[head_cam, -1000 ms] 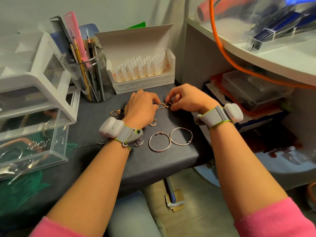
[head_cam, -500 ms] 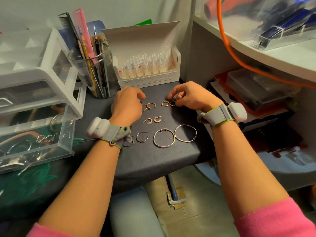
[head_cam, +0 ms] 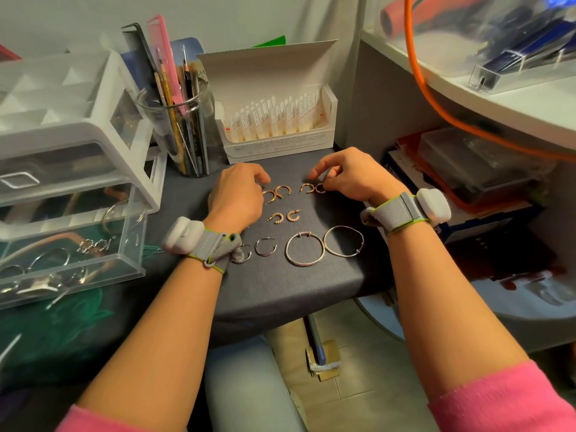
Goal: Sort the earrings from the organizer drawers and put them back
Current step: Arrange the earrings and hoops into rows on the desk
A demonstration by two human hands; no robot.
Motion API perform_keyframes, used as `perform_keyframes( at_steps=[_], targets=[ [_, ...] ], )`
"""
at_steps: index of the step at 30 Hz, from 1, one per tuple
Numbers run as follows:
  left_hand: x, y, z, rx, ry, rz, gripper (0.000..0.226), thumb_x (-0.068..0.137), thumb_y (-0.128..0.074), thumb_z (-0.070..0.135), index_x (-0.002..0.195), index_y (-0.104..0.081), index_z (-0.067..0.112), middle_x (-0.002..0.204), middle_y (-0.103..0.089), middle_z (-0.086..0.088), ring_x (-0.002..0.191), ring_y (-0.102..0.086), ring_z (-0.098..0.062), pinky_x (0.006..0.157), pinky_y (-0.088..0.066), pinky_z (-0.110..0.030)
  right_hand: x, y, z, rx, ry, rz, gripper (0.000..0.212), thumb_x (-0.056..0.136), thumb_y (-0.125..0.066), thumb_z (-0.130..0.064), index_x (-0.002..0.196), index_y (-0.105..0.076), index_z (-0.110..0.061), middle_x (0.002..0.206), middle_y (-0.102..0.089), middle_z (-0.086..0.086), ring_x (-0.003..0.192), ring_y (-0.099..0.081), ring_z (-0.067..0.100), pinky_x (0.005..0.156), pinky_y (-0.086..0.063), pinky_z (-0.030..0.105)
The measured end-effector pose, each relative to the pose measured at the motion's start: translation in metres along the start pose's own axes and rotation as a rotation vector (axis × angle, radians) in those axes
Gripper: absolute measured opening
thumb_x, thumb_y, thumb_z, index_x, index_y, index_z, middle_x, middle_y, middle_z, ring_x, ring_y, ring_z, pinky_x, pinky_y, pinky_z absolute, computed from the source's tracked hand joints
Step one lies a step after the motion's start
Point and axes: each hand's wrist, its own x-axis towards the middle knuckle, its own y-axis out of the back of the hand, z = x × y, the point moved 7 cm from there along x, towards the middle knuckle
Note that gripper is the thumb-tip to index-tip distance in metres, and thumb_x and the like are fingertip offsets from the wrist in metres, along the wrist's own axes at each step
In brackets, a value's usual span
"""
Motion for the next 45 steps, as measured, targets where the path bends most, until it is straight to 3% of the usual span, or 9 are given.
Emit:
perform_keyframes(
  at_steps=[5,12,16,20,24,26,28,35,45],
  targets=[
    [-0.004,0.018,-0.009,-0.031,0.03,0.109,0.031,0.092,-0.048,0.003,0.102,-0.071,0.02,0.103,-0.065,-0.008,0.095,-0.06,-0.029,0.086,-0.052,-0.043,-0.002,0.001,-0.015,-0.002,0.047,0.078,0.03,0.086,-0.054,-0.004,0.099,-0.073,-0.024,0.065,-0.04,-0.015,0.056,-0.038,0.004,0.053,-0.03,0.01],
    [-0.024,0.033,-0.022,-0.071,0.082,0.151,0.032,0.091,-0.047,0.002,0.097,-0.072,0.021,0.102,-0.067,-0.009,0.095,-0.061,-0.032,0.085,-0.053,-0.044,-0.014,-0.016,-0.039,0.038,0.093,0.039,0.026,0.086,-0.059,-0.008,0.098,-0.073,-0.027,0.077,-0.053,-0.007,0.07,-0.046,0.007,0.058,-0.034,0.013],
    [-0.04,0.039,-0.032,-0.084,0.107,0.172,0.03,0.091,-0.05,0.003,0.094,-0.074,0.021,0.103,-0.069,-0.009,0.096,-0.062,-0.032,0.086,-0.053,-0.042,-0.026,-0.027,-0.054,0.014,0.138,0.028,0.023,0.087,-0.06,-0.012,0.098,-0.074,-0.027,0.067,-0.05,-0.01,0.057,-0.042,0.006,0.051,-0.032,0.007],
    [-0.055,0.046,-0.043,-0.092,0.12,0.186,0.03,0.089,-0.05,0.002,0.095,-0.074,0.02,0.104,-0.069,-0.011,0.094,-0.062,-0.034,0.084,-0.053,-0.042,-0.036,-0.04,-0.071,-0.023,0.182,0.015,0.022,0.085,-0.063,-0.013,0.1,-0.074,-0.026,0.076,-0.055,-0.005,0.063,-0.046,0.007,0.051,-0.033,0.003],
    [-0.066,0.051,-0.054,-0.109,0.14,0.182,0.026,0.089,-0.053,0.003,0.095,-0.073,0.018,0.103,-0.07,-0.01,0.093,-0.064,-0.032,0.084,-0.054,-0.038,-0.044,-0.053,-0.081,-0.024,0.194,0.004,0.025,0.085,-0.06,-0.01,0.098,-0.075,-0.025,0.068,-0.053,-0.009,0.058,-0.047,0.006,0.048,-0.034,0.001],
    [-0.072,0.053,-0.059,-0.112,0.152,0.177,0.022,0.089,-0.056,0.005,0.096,-0.073,0.016,0.101,-0.07,-0.009,0.093,-0.064,-0.029,0.084,-0.053,-0.035,-0.046,-0.06,-0.084,-0.04,0.189,0.005,0.024,0.084,-0.06,-0.011,0.097,-0.075,-0.025,0.072,-0.055,-0.005,0.059,-0.048,0.009,0.049,-0.034,0.006],
    [-0.075,0.05,-0.061,-0.123,0.153,0.157,0.018,0.087,-0.06,0.006,0.095,-0.073,0.015,0.099,-0.071,-0.009,0.092,-0.065,-0.028,0.084,-0.053,-0.035,-0.046,-0.066,-0.084,-0.058,0.172,0.012,0.022,0.082,-0.063,-0.012,0.097,-0.074,-0.024,0.078,-0.057,-0.001,0.066,-0.052,0.015,0.06,-0.039,0.02],
    [-0.079,0.042,-0.055,-0.099,0.131,0.099,0.014,0.085,-0.069,0.017,0.099,-0.073,0.017,0.097,-0.068,-0.008,0.092,-0.063,-0.028,0.085,-0.053,-0.036,-0.039,-0.075,-0.087,-0.094,0.115,0.077,0.01,0.079,-0.071,-0.025,0.088,-0.069,-0.027,0.084,-0.061,-0.002,0.087,-0.063,0.025,0.08,-0.053,0.036],
    [-0.067,0.035,-0.05,-0.042,0.078,0.072,0.011,0.084,-0.071,0.019,0.095,-0.073,0.021,0.102,-0.067,-0.009,0.094,-0.063,-0.029,0.083,-0.053,-0.041,-0.027,-0.084,-0.093,-0.161,0.125,0.036,0.009,0.079,-0.073,-0.03,0.087,-0.07,-0.026,0.088,-0.065,-0.001,0.091,-0.064,0.025,0.081,-0.055,0.042]
  ],
)
